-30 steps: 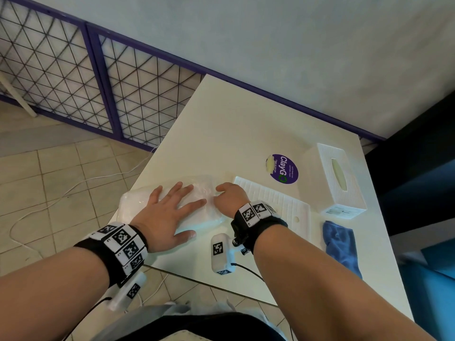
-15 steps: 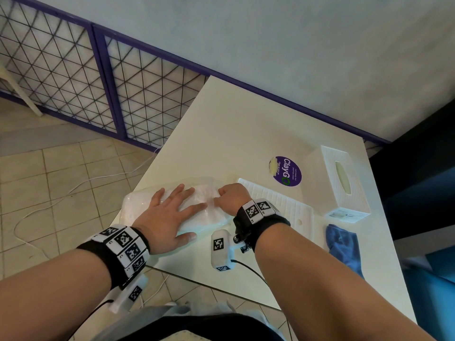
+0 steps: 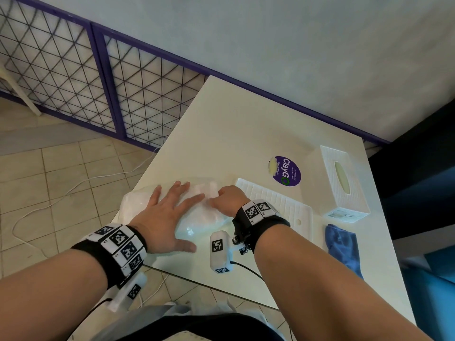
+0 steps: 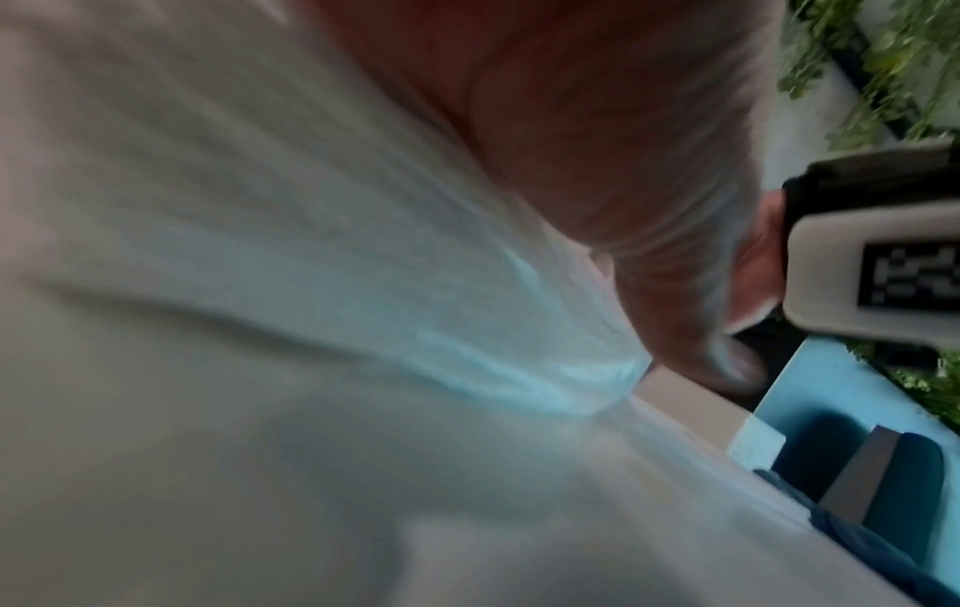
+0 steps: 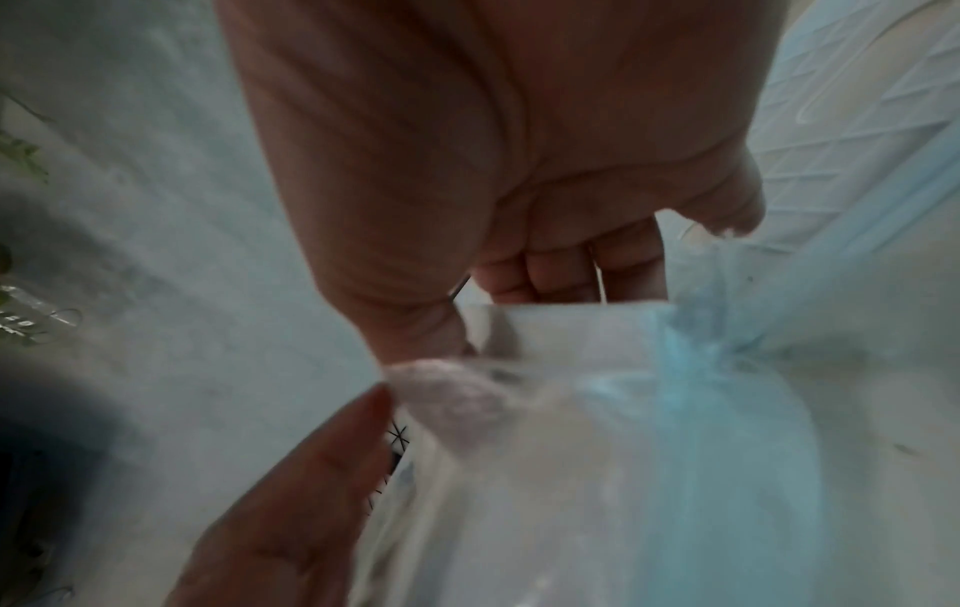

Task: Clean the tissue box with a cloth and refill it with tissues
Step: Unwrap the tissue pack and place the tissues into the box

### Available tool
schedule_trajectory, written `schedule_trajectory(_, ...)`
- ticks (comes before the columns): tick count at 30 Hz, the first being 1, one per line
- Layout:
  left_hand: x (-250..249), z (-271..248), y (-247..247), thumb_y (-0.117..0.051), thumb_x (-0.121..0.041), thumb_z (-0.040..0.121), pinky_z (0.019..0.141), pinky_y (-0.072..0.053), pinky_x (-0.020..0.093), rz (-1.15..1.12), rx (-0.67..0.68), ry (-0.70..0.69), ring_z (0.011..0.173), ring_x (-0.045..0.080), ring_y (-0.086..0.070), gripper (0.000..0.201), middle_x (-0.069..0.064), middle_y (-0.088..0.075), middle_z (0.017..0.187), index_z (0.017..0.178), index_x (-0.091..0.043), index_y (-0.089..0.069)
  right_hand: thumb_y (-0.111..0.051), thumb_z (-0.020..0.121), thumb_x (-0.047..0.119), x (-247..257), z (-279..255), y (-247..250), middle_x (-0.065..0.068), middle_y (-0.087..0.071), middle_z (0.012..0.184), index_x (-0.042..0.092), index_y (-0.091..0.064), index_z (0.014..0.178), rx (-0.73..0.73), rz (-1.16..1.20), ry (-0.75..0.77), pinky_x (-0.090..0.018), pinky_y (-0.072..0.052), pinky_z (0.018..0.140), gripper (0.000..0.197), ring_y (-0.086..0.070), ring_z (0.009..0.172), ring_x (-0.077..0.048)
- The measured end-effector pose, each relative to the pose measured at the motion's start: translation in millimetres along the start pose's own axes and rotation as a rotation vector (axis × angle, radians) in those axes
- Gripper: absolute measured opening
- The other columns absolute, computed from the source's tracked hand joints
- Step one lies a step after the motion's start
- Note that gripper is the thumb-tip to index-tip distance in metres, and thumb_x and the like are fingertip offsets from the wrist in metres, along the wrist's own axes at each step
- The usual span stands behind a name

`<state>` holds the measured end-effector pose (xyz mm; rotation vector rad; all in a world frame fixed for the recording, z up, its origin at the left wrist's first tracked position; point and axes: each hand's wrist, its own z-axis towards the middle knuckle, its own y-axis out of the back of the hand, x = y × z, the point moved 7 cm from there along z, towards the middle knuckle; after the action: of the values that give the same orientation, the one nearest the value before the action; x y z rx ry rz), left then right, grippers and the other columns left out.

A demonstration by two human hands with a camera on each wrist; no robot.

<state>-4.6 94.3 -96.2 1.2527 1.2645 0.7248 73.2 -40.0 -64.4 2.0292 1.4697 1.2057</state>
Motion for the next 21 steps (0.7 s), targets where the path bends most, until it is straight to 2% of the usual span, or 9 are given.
schedule_trajectory(2, 8, -3, 8, -0.046, -0.095, 0.043, 0.110, 0.020, 0.058, 0.111, 0.049, 0.079, 0.139, 0.025, 0.035, 0.132, -0.001, 0.037, 0.149, 0.139, -0.046, 0.031, -0.059, 0.088, 0.031, -2, -2, -4, 0.002, -0.046, 0.064, 0.013, -0.045, 0.060, 0.050, -0.009, -0.014, -0.022, -0.032, 0.051, 0.035, -0.049, 0.062, -0.017)
schedule_trajectory(4, 21, -7, 13, -0.051, -0.092, 0.039, 0.108, 0.017, 0.064, 0.192, 0.104, 0.149, 0.142, 0.030, 0.028, 0.141, 0.003, 0.036, 0.150, 0.133, -0.043, 0.041, -0.057, 0.088, 0.027, -1, -5, -1, -0.001, -0.054, 0.073, 0.013, -0.055, 0.069, 0.058, 0.007, 0.000, -0.023, -0.038, 0.057, 0.024, -0.057, 0.081, -0.025)
schedule_trajectory(6, 30, -9, 16, -0.059, -0.082, 0.042, 0.111, 0.004, 0.065, 0.203, 0.135, 0.185, 0.147, 0.029, 0.002, 0.142, 0.008, 0.014, 0.159, 0.131, -0.042, 0.043, -0.053, 0.091, 0.024, 3, -12, 11, -0.010, -0.061, 0.110, 0.007, -0.062, 0.108, 0.029, 0.028, 0.025, -0.030, -0.045, 0.080, 0.025, -0.056, 0.109, -0.030)
schedule_trajectory(8, 33, -8, 22, -0.060, -0.073, 0.047, 0.110, -0.019, 0.056, 0.177, 0.097, 0.184, 0.139, 0.026, -0.026, 0.137, 0.008, -0.016, 0.156, 0.135, -0.040, 0.040, -0.051, 0.093, 0.021, 6, -18, 32, -0.014, -0.051, 0.133, 0.001, -0.047, 0.130, -0.056, 0.029, 0.047, -0.032, -0.042, 0.091, 0.043, -0.051, 0.115, -0.029)
schedule_trajectory(11, 32, -3, 35, -0.058, -0.067, 0.053, 0.099, -0.034, 0.043, 0.125, 0.016, 0.196, 0.125, 0.024, -0.040, 0.129, 0.004, -0.034, 0.143, 0.137, -0.039, 0.036, -0.050, 0.092, 0.016, 8, -32, 78, -0.015, -0.056, 0.121, 0.002, -0.048, 0.125, -0.197, 0.022, 0.110, -0.028, -0.043, 0.076, 0.036, -0.052, 0.094, -0.025)
schedule_trajectory(14, 36, 4, 51, -0.060, -0.062, 0.056, 0.099, -0.036, 0.045, 0.055, -0.068, 0.267, 0.123, 0.025, -0.041, 0.126, 0.004, -0.039, 0.137, 0.141, -0.041, 0.031, -0.049, 0.091, 0.013, -8, -53, 134, -0.010, -0.055, 0.101, 0.006, -0.049, 0.115, -0.339, 0.152, 0.113, -0.031, -0.057, 0.063, 0.024, -0.059, 0.084, -0.025)
schedule_trajectory(16, 38, 11, 62, -0.064, -0.058, 0.059, 0.099, -0.036, 0.050, 0.013, -0.107, 0.320, 0.124, 0.027, -0.041, 0.124, 0.007, -0.040, 0.136, 0.143, -0.040, 0.025, -0.047, 0.091, 0.012, -20, -74, 174, -0.009, -0.055, 0.089, 0.008, -0.046, 0.099, -0.490, 0.202, 0.133, -0.025, -0.056, 0.051, 0.008, -0.060, 0.074, -0.025)
schedule_trajectory(18, 41, 19, 70, -0.065, -0.056, 0.063, 0.101, -0.035, 0.052, -0.001, -0.127, 0.375, 0.127, 0.030, -0.039, 0.121, 0.009, -0.039, 0.139, 0.144, -0.040, 0.024, -0.047, 0.090, 0.016, -33, -93, 205, -0.008, -0.058, 0.083, 0.009, -0.046, 0.094, -0.633, 0.184, 0.158, -0.028, -0.054, 0.057, 0.008, -0.060, 0.074, -0.028)
schedule_trajectory(21, 38, 40, 72, -0.064, -0.057, 0.066, 0.104, -0.033, 0.053, -0.004, -0.142, 0.422, 0.130, 0.031, -0.036, 0.117, 0.010, -0.036, 0.144, 0.144, -0.039, 0.021, -0.048, 0.087, 0.019, -52, -114, 224, -0.012, -0.064, 0.093, 0.011, -0.050, 0.104, -0.702, 0.159, 0.160, -0.050, -0.058, 0.072, 0.019, -0.065, 0.083, -0.034)
